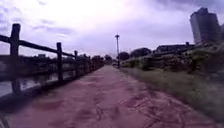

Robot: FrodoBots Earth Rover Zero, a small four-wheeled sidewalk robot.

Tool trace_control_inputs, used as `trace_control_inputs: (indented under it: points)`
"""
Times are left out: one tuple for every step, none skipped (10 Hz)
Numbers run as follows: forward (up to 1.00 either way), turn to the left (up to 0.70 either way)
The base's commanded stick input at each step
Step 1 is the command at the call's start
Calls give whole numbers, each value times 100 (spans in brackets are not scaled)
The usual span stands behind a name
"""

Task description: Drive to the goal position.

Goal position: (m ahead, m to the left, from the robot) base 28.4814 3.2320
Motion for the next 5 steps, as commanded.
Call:
trace_control_inputs:
  points:
    - [100,14]
    - [100,35]
    - [100,14]
    - [100,0]
    - [100,0]
